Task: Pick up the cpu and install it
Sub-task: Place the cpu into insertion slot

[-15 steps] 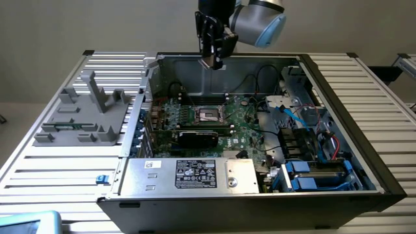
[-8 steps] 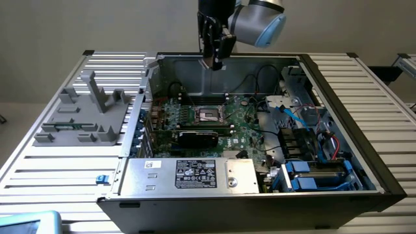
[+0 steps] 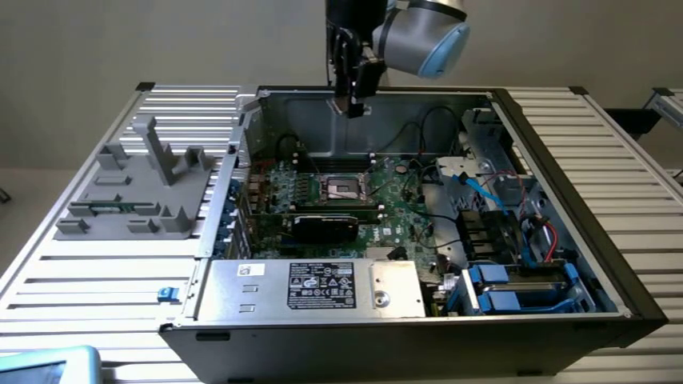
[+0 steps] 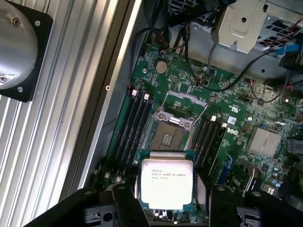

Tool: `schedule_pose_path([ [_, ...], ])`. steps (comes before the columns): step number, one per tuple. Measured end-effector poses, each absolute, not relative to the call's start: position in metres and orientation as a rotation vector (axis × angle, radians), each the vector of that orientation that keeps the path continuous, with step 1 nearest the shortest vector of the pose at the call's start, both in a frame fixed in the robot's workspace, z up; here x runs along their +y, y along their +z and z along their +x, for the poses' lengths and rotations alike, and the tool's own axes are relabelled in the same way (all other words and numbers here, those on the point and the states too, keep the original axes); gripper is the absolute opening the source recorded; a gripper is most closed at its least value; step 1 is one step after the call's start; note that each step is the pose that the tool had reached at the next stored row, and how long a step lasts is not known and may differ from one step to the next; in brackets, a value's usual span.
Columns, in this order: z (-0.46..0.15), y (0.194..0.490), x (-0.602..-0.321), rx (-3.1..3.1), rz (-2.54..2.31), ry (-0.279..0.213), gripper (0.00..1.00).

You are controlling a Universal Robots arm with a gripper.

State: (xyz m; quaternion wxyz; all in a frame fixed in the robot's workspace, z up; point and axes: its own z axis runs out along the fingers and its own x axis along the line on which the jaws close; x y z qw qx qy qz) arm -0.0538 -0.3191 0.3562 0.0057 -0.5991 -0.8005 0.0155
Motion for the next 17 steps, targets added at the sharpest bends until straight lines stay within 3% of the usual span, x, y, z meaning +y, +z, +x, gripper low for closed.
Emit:
schedule_pose_path([
  [17, -0.054, 0.337, -0.325, -2.255, -2.165, 0.046, 0.56],
])
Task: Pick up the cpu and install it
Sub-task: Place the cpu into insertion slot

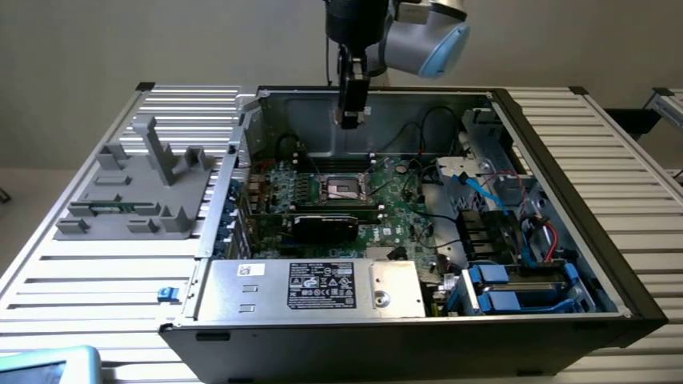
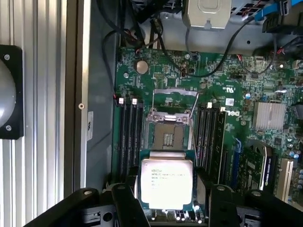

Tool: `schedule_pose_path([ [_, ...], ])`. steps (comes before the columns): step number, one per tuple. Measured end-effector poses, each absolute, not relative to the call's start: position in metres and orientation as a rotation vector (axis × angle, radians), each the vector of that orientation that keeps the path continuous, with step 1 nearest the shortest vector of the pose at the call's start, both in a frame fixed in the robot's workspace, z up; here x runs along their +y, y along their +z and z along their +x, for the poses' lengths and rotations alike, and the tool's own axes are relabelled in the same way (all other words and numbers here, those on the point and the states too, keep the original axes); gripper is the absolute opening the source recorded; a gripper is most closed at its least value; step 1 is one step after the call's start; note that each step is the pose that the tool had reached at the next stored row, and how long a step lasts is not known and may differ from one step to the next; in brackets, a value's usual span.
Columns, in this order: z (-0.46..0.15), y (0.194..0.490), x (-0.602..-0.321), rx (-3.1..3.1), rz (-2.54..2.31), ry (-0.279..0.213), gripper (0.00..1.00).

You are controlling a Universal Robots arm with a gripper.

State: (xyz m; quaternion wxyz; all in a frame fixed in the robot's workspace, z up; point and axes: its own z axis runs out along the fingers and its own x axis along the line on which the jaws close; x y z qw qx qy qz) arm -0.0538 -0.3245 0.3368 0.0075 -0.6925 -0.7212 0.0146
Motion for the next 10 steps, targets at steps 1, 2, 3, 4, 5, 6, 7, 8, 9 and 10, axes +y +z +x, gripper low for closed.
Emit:
schedule_pose_path([
  [1, -0.054, 0.335, -0.327, -2.252, -2.168, 0.045, 0.56],
  [2, -0.054, 0.333, -0.33, -2.25, -2.17, 0.046, 0.56],
  [3, -0.054, 0.331, -0.333, -2.249, -2.172, 0.045, 0.56],
  [4, -0.054, 0.33, -0.335, -2.247, -2.174, 0.045, 0.56],
  [5, -0.054, 0.328, -0.337, -2.245, -2.176, 0.045, 0.56],
  [6, -0.054, 0.326, -0.338, -2.242, -2.178, 0.045, 0.56],
  [7, -0.054, 0.324, -0.339, -2.24, -2.18, 0.045, 0.56],
  [8, -0.054, 0.322, -0.341, -2.238, -2.183, 0.045, 0.56],
  [9, -0.054, 0.32, -0.342, -2.236, -2.185, 0.045, 0.56],
  [10, -0.054, 0.319, -0.344, -2.234, -2.187, 0.045, 0.56],
])
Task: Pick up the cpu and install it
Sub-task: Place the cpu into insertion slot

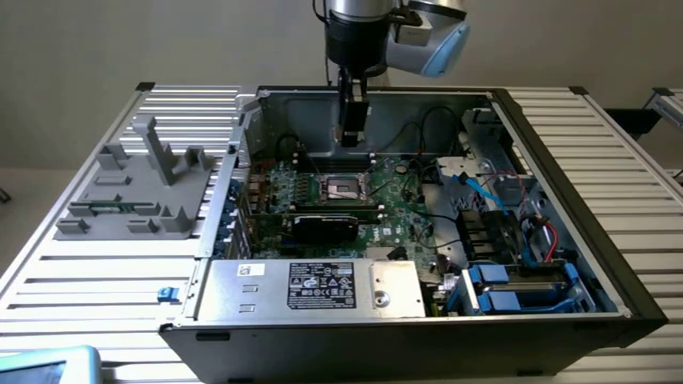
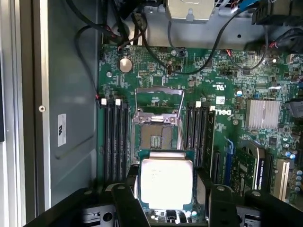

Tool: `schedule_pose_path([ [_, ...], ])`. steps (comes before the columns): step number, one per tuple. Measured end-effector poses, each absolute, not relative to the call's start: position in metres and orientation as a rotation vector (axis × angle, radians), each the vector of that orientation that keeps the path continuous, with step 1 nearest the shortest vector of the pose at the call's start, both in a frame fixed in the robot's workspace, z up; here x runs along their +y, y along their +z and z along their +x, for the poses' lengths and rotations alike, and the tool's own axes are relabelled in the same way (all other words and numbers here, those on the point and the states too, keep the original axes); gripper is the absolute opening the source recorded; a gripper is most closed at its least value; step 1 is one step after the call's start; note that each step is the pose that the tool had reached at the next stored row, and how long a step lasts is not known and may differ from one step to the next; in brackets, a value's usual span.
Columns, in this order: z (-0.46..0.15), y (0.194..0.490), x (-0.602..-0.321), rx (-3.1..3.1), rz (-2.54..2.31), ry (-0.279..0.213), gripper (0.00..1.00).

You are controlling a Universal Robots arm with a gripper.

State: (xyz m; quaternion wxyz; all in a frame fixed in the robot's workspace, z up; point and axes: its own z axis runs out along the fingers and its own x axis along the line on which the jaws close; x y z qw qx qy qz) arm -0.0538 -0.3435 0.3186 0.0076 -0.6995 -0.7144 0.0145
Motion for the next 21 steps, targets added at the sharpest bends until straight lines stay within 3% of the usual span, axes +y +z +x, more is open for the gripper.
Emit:
schedule_pose_path([
  [16, -0.054, 0.29, -0.35, -2.175, -2.245, 0.044, 0.56],
  [21, -0.059, 0.283, -0.35, -2.186, -2.253, 0.022, 0.56],
])
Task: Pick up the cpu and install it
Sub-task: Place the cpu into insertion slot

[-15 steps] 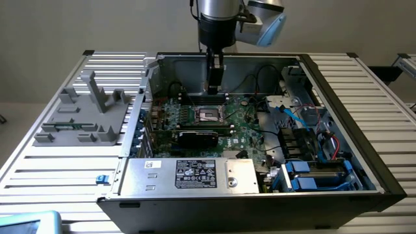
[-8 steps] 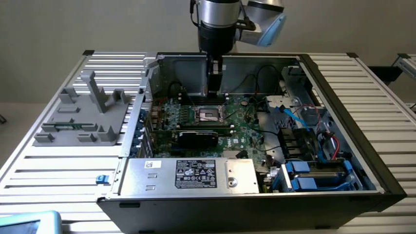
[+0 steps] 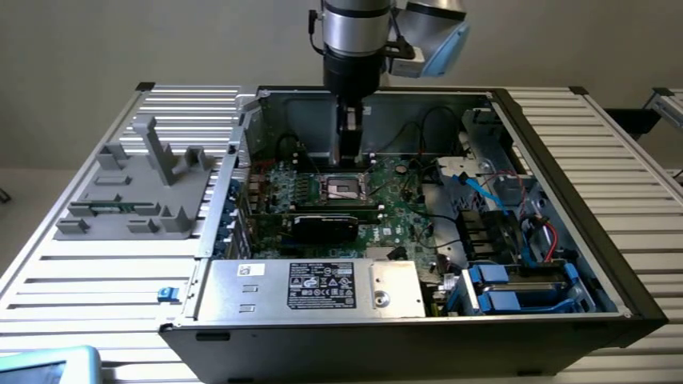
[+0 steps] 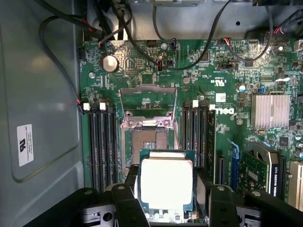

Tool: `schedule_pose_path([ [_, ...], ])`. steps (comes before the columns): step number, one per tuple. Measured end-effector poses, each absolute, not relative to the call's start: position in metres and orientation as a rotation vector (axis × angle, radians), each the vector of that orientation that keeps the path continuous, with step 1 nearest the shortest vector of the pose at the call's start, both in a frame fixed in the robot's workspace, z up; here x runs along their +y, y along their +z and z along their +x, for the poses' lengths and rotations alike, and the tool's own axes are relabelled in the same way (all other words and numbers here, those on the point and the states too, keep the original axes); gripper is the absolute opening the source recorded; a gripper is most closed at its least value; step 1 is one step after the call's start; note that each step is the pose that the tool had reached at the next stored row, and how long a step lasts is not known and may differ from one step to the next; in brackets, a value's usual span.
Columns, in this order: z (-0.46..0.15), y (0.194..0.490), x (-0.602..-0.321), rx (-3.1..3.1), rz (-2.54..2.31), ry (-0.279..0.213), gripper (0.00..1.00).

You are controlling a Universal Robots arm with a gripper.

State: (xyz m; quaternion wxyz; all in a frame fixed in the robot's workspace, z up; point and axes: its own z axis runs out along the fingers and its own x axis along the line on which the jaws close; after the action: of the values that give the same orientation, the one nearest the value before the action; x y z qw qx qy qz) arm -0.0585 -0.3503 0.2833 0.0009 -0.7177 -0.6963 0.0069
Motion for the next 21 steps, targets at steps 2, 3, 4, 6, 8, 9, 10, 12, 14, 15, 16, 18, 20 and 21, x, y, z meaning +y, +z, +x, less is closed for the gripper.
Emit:
schedule_pose_path([
  [2, -0.06, 0.282, -0.35, -2.193, -2.26, 0.007, 0.56],
  [3, -0.061, 0.281, -0.35, -2.197, -2.264, -0.003, 0.56],
  [4, -0.062, 0.281, -0.35, -2.201, -2.268, -0.012, 0.56],
  [6, -0.064, 0.279, -0.35, -2.206, -2.273, -0.025, 0.56],
  [8, -0.064, 0.278, -0.35, -2.208, -2.274, -0.028, 0.56],
  [9, -0.064, 0.278, -0.35, -2.208, -2.274, -0.028, 0.56],
  [10, -0.064, 0.278, -0.35, -2.208, -2.274, -0.028, 0.56],
  [12, -0.065, 0.278, -0.35, -2.208, -2.274, -0.028, 0.56],
  [14, -0.066, 0.277, -0.35, -2.216, -2.266, -0.028, 0.56],
  [15, -0.067, 0.276, -0.349, -2.222, -2.26, -0.028, 0.56],
  [16, -0.067, 0.276, -0.349, -2.231, -2.251, -0.028, 0.56],
  [18, -0.068, 0.274, -0.348, -2.257, -2.225, -0.029, 0.56],
  [20, -0.067, 0.27, -0.346, -2.272, -2.209, -0.029, 0.56],
  [21, -0.067, 0.269, -0.346, -2.275, -2.206, -0.029, 0.56],
])
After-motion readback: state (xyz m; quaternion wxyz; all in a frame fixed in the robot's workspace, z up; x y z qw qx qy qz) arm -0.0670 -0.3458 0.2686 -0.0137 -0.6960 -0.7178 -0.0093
